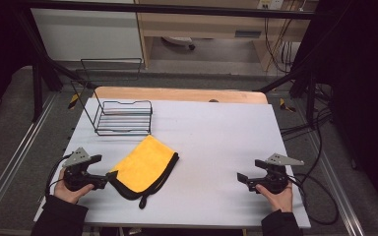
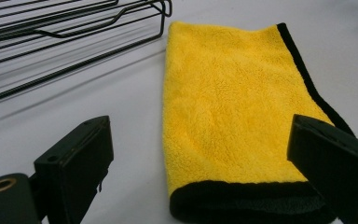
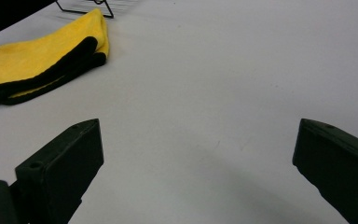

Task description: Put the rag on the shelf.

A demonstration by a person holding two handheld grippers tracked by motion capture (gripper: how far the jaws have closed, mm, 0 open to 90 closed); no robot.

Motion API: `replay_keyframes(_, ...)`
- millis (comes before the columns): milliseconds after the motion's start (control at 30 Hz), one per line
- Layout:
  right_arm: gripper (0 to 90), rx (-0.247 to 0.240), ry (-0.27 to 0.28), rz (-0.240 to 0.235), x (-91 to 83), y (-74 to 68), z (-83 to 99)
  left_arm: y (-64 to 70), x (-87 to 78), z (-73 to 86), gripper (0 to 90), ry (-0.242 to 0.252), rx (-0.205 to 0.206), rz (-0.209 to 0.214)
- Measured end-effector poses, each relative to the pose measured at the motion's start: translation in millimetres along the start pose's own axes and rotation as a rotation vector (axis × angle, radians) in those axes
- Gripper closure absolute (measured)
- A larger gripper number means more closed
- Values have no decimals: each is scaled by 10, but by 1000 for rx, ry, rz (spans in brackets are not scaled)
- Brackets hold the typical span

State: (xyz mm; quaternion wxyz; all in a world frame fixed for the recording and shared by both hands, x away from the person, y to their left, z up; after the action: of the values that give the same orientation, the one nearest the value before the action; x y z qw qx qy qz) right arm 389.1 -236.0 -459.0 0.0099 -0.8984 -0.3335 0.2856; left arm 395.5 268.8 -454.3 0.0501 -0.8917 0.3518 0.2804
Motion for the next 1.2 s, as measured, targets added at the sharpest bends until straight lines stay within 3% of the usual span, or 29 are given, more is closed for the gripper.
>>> replay_keyframes(433,22,-14,-10,10,18,-13,17,76,40,-14,64,-17,19,0)
replay_keyframes(633,22,-16,-9,13,19,-12,12,175,85,-35,79,-38,29,4)
replay_keyframes(1000,22,-28,-24,13,43,-38,19,592,268,-79,140,-98,74,35)
replay_keyframes(1200,23,-30,-27,13,56,-46,23,854,368,-86,258,-132,91,66)
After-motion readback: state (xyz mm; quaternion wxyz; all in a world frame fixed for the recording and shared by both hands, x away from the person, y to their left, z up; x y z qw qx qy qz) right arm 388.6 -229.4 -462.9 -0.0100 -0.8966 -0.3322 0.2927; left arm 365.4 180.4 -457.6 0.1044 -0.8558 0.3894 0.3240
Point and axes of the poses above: each handheld gripper's, and its own axes: x roughly forward along the jaws, z roughly out of its underside, y roughly to its right, the point moved 6 cm from there along x, roughly forward along the jaws, and after that the axes turned 1 degree about -x, right-handed, at the moved point
